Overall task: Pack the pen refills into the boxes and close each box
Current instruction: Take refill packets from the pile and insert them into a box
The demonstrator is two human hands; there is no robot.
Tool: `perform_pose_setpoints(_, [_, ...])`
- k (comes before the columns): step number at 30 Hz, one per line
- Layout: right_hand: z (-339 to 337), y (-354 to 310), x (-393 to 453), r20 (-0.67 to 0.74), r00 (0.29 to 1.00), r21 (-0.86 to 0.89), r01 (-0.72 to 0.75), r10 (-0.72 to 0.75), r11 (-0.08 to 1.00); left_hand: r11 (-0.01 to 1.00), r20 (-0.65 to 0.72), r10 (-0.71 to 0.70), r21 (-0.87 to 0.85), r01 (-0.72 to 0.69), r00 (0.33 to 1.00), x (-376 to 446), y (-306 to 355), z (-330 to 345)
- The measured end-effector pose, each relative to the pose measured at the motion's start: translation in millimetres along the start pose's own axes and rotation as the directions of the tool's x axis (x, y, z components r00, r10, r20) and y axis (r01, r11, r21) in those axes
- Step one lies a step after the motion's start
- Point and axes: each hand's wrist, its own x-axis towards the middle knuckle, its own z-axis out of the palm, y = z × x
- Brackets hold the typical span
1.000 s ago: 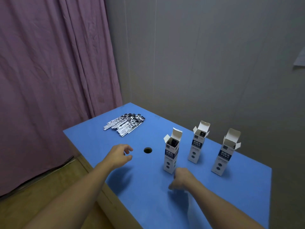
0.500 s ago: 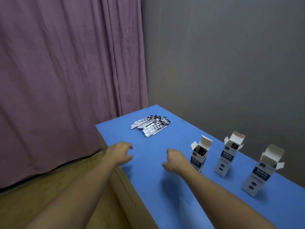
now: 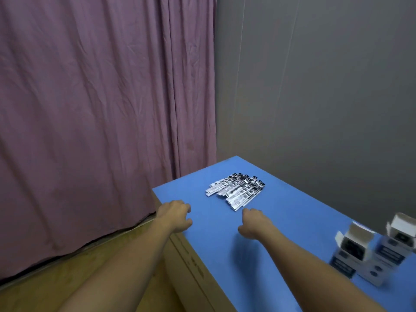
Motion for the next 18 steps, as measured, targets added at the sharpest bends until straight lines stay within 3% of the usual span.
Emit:
perform_pose_setpoints(9, [2, -45, 50, 0.006, 0.995, -0.014, -0.096, 0.096, 0.995, 0.996, 0.024, 0.087, -0.017, -0.087, 0.996, 64, -48, 0])
perform_pose_setpoints(14, [4, -50, 80, -0.004, 0.992, -0.019, -0.126, 0.126, 0.992, 0.994, 0.062, 0.102, -0.055, -0.099, 0.993, 104, -54, 16])
perform_pose_setpoints(18, [3, -47, 106, -0.069, 0.988, -0.038, -0.139, 0.136, 0.990, 0.985, 0.013, 0.166, -0.054, -0.165, 0.986, 142, -41, 18])
